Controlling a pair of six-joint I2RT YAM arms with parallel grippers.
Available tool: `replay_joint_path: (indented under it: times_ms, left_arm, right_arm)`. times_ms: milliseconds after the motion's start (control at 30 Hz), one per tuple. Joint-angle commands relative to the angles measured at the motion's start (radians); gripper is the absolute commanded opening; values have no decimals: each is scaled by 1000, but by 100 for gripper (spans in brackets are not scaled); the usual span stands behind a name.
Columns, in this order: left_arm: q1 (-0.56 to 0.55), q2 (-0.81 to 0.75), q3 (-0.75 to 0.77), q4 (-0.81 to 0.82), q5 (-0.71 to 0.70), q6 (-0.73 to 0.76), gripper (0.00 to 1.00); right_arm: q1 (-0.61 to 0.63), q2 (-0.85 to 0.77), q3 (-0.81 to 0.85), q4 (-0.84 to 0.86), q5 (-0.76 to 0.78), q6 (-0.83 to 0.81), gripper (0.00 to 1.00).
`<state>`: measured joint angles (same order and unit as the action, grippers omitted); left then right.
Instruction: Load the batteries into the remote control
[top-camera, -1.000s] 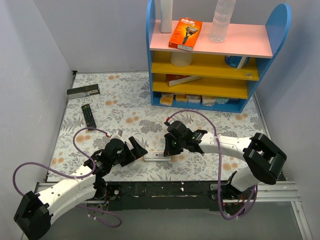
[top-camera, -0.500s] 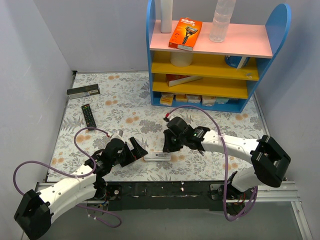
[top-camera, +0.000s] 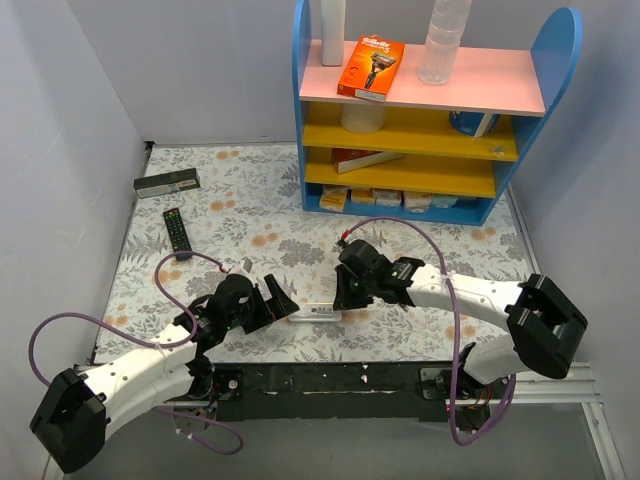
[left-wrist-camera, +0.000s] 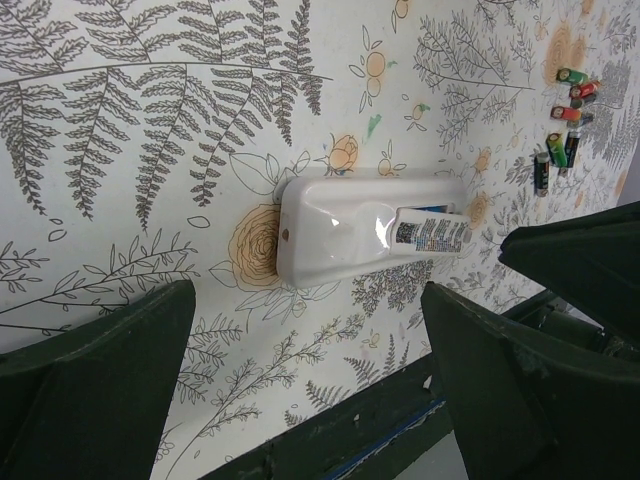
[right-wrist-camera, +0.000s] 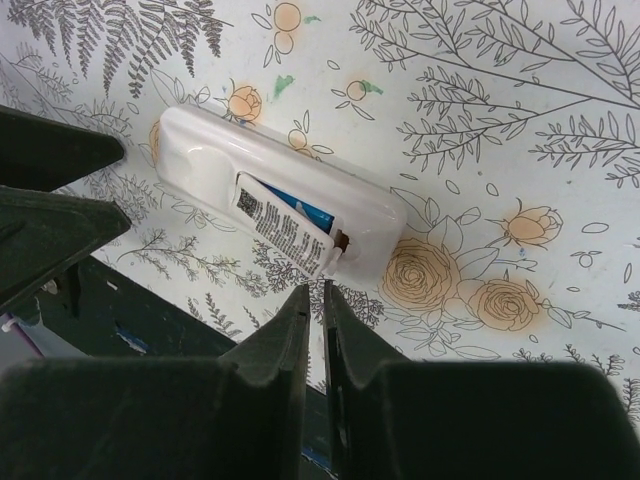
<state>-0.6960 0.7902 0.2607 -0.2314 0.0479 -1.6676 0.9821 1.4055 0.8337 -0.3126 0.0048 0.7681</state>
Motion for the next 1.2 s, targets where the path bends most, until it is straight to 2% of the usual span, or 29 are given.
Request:
replay_joint_path:
  times_ms: [0, 700, 1167]
  left_arm:
    - [-3, 4, 43, 20, 15, 25, 98]
    - [-2, 38, 46, 44, 43, 40, 98]
    - [-2, 49, 45, 61, 67, 48, 98]
  right_arm:
    - [4, 18, 5, 21, 21, 20, 17]
    - [4, 84, 28, 50, 3, 8, 17]
    - [4, 108, 51, 66, -38, -19, 6]
